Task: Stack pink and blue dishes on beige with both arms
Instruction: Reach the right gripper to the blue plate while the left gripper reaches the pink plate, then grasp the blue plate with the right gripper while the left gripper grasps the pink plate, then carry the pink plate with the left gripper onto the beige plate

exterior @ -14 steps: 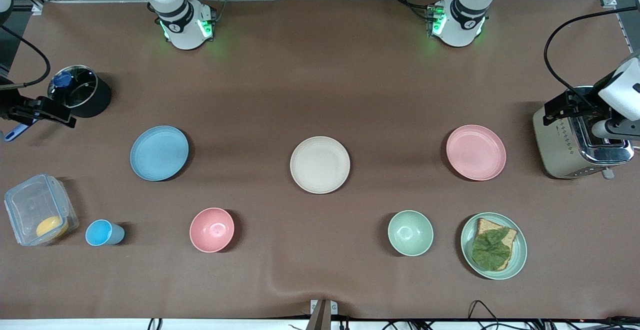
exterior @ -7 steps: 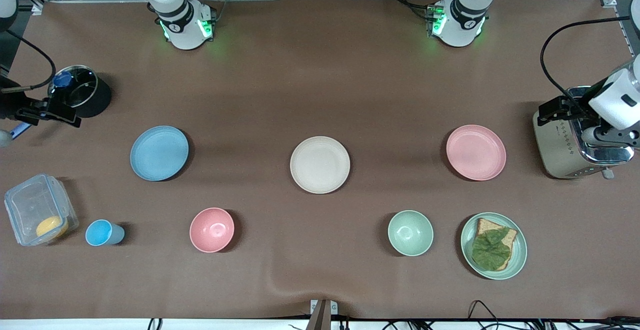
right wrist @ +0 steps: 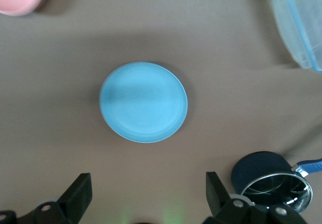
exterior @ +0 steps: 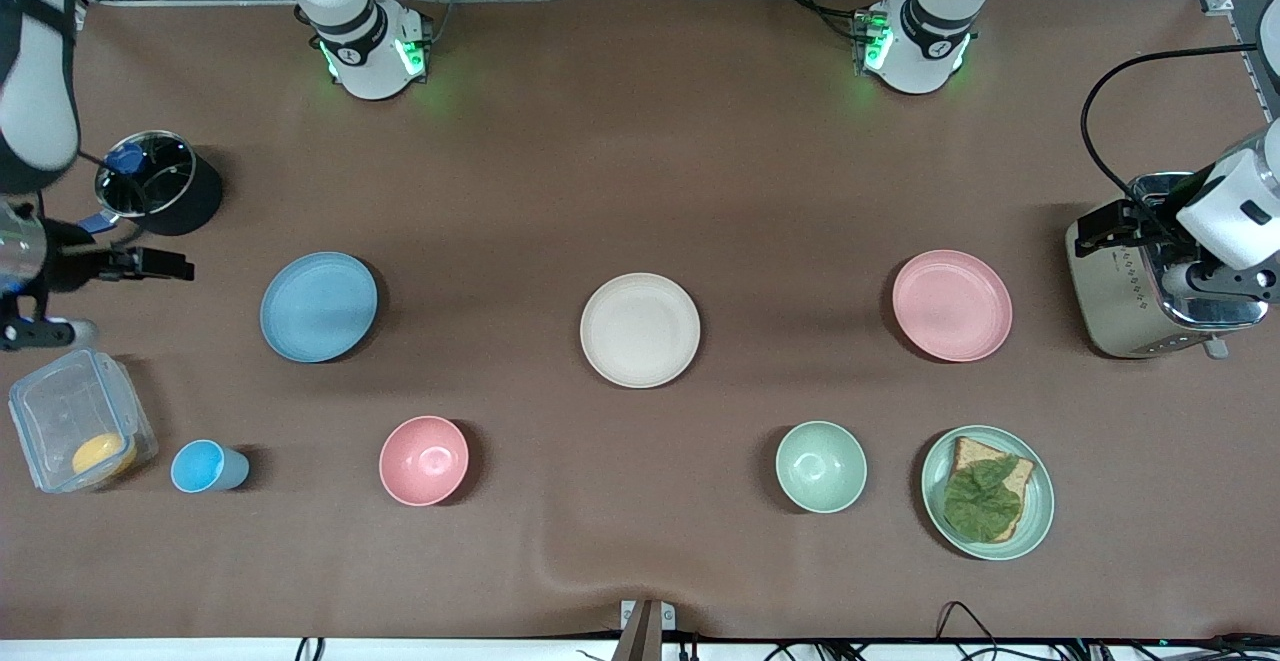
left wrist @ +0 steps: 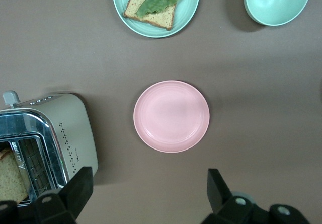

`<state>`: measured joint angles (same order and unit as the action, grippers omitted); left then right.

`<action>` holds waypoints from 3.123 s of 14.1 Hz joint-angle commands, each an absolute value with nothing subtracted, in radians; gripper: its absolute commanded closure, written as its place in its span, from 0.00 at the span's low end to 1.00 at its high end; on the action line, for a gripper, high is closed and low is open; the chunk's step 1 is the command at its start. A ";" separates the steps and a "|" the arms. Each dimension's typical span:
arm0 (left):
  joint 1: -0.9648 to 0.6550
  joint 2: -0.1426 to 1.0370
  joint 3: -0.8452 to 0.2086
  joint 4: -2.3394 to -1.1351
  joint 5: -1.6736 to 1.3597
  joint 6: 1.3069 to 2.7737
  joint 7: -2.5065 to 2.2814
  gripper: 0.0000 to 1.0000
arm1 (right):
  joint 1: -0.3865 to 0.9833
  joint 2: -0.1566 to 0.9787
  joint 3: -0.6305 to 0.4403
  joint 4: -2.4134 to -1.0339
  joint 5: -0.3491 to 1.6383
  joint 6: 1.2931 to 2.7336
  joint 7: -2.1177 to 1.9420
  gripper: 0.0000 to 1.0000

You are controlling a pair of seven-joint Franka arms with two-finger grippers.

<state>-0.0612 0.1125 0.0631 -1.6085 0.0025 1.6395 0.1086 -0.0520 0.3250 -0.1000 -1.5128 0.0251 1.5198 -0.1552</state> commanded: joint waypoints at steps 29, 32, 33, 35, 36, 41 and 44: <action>0.106 0.652 0.063 -1.703 -0.161 1.873 0.333 0.04 | -0.204 0.612 -0.083 -1.648 0.351 1.728 -0.596 1.00; 0.114 0.664 0.060 -1.703 -0.161 1.879 0.357 0.34 | -0.166 0.606 -0.083 -1.599 0.351 1.660 -0.508 1.00; 0.115 0.672 0.060 -1.703 -0.161 1.879 0.363 0.52 | -0.160 0.604 -0.084 -1.595 0.351 1.657 -0.499 1.00; 0.127 0.687 0.058 -1.700 -0.176 1.879 0.441 0.91 | -0.160 0.606 -0.084 -1.594 0.350 1.658 -0.499 1.00; 0.139 0.686 0.057 -1.698 -0.181 1.879 0.472 1.00 | -0.156 0.606 -0.084 -1.592 0.350 1.658 -0.499 1.00; 0.129 0.637 0.016 -1.646 -0.179 1.812 0.473 1.00 | -0.153 0.604 -0.083 -1.588 0.350 1.657 -0.489 1.00; 0.123 0.615 -0.066 -1.519 -0.189 1.704 0.409 1.00 | -0.153 0.604 -0.084 -1.586 0.350 1.657 -0.489 1.00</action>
<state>0.1241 0.6453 -0.0171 -1.5882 -0.1809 1.7747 0.4584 -0.1554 0.6085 -0.0812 -1.5992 0.3348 1.6755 -0.5026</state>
